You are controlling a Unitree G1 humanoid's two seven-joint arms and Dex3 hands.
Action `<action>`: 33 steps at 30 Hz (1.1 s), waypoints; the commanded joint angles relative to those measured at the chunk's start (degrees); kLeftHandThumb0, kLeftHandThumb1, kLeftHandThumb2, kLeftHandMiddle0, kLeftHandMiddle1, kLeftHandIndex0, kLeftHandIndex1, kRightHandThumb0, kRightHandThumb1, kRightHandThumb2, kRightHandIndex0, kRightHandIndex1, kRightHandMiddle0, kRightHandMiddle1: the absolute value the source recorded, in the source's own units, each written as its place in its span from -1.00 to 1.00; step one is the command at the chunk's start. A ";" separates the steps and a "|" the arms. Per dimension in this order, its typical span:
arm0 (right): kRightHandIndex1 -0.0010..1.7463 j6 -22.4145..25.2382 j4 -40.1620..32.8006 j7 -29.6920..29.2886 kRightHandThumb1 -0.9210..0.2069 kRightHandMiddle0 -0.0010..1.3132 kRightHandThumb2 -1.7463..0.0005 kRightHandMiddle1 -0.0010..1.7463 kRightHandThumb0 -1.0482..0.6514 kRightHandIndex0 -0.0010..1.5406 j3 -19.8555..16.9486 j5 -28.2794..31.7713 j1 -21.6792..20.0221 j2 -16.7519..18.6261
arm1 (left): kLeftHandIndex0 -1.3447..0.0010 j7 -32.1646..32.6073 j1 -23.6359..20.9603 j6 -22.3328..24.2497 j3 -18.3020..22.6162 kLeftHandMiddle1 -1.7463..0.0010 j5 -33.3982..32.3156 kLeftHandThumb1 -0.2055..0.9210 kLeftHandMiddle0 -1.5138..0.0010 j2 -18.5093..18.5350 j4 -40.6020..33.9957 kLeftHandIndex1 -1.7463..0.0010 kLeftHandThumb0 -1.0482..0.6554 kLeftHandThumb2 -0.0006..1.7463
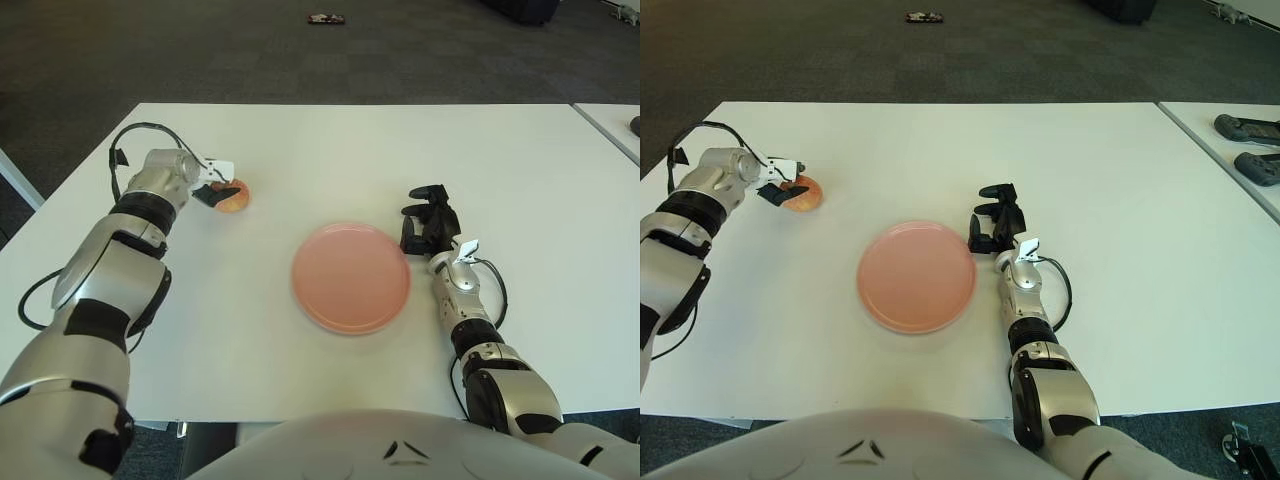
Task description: Put the apple into the plate.
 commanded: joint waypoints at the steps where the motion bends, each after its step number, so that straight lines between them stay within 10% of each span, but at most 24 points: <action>1: 1.00 1.04 1.22 -0.07 0.35 0.45 -0.73 1.00 0.86 -0.04 -0.10 0.00 0.46 -0.28 | 1.00 -0.41 -0.76 -0.70 -0.92 1.00 0.75 1.00 1.00 0.81 -0.30 1.00 -1.00 0.25; 33: 1.00 1.05 2.16 -0.51 0.35 0.45 -0.73 1.00 0.86 -0.04 -0.18 0.36 0.16 -0.52 | 1.00 2.71 0.06 -3.81 -1.90 0.97 0.86 1.00 0.94 -0.01 0.77 1.00 -1.00 0.06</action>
